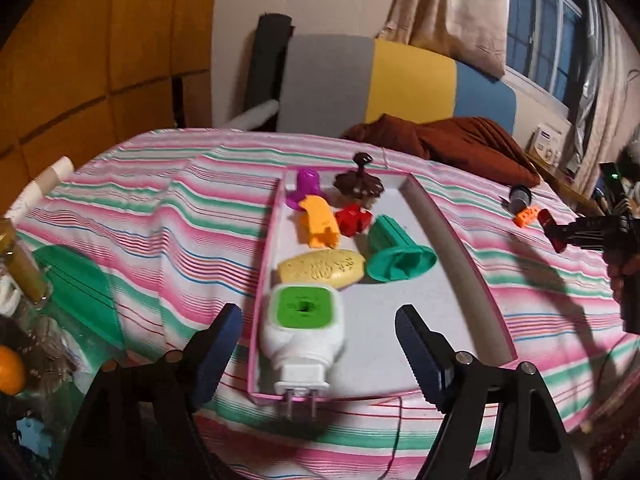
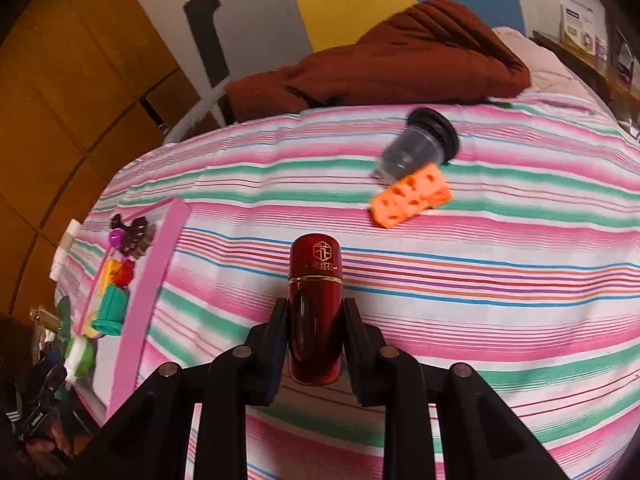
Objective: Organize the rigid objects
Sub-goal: 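Lower the plug into the tray and open the left tool while the right tool lowers the red cylinder in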
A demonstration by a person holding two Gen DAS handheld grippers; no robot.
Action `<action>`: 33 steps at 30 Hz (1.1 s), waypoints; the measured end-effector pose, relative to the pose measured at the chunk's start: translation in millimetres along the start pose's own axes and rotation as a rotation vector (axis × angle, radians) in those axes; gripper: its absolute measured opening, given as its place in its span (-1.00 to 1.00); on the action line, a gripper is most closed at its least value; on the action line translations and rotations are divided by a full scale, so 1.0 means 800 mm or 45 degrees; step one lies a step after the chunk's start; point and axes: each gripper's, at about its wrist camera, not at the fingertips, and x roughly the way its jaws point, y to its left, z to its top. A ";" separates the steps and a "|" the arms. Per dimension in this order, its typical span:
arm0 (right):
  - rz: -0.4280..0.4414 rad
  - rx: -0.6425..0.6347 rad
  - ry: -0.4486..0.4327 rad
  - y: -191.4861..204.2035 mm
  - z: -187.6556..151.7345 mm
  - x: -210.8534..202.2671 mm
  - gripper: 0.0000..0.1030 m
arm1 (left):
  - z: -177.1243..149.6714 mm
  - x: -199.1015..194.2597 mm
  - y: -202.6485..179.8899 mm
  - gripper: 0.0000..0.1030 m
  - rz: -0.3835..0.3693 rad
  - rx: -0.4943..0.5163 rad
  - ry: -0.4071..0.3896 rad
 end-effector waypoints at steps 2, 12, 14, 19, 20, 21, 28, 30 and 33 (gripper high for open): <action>0.033 -0.020 -0.017 0.010 -0.002 -0.004 -0.51 | 0.000 -0.001 0.004 0.55 0.021 -0.032 -0.015; 0.268 -0.187 -0.020 0.106 -0.026 -0.011 -0.51 | -0.006 -0.025 0.025 0.92 0.047 -0.203 -0.078; 0.339 -0.201 -0.003 0.131 -0.034 -0.012 -0.51 | -0.006 -0.026 0.024 0.95 0.041 -0.201 -0.076; 0.404 -0.298 0.052 0.193 -0.054 -0.004 -0.51 | -0.005 -0.030 0.021 0.96 0.043 -0.182 -0.088; 0.394 -0.326 0.069 0.208 -0.058 0.001 -0.51 | -0.005 -0.033 0.023 0.96 0.041 -0.187 -0.095; 0.387 -0.358 0.086 0.222 -0.064 0.005 -0.51 | -0.006 -0.035 0.025 0.97 0.041 -0.195 -0.102; 0.335 -0.499 0.217 0.301 -0.099 0.053 -0.51 | -0.016 -0.052 0.046 0.99 0.074 -0.263 -0.137; 0.320 -0.521 0.232 0.316 -0.107 0.064 -0.51 | -0.019 -0.053 0.050 0.99 0.073 -0.268 -0.122; 0.274 -0.520 0.254 0.327 -0.112 0.078 -0.51 | -0.024 -0.057 0.054 0.99 0.067 -0.272 -0.125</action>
